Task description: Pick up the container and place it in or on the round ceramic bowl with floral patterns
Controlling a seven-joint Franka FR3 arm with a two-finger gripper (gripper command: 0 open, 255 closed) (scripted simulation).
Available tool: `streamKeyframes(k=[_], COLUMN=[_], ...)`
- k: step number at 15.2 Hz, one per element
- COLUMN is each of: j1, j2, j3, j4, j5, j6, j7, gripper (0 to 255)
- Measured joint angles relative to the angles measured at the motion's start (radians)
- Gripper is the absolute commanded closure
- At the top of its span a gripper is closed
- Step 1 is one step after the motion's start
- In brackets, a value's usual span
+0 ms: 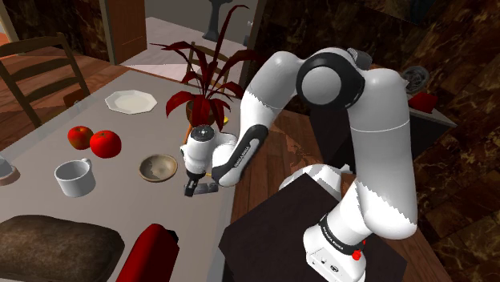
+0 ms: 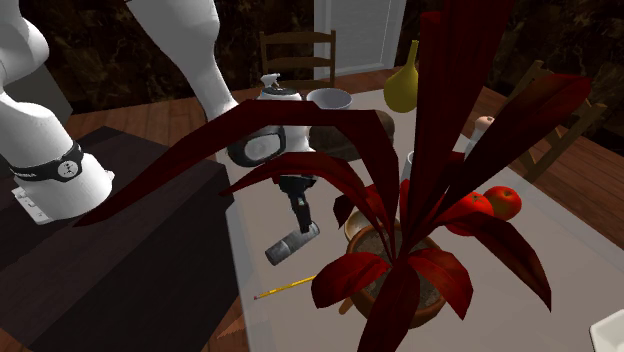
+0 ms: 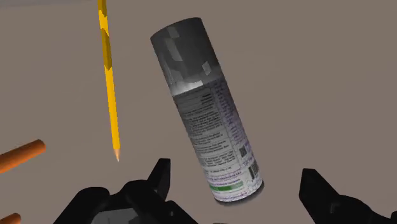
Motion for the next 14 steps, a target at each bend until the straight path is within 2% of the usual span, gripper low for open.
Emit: streamKeyframes(k=[1, 2, 4, 9, 14], j1=[0.02, 0.036, 0.052, 0.068, 0.071], j2=[0.013, 0.027, 0.054, 0.13, 0.144], j3=[-0.041, -0.07, -0.099, -0.128, -0.133], j4=[-0.008, -0.01, -0.001, 0.051, 0.062], j5=[-0.086, -0.139, -0.183, -0.204, -0.206], j6=[0.041, 0.071, 0.101, 0.136, 0.141], j7=[-0.06, -0.086, -0.103, -0.098, -0.095], gripper=[0, 0, 0, 0, 0])
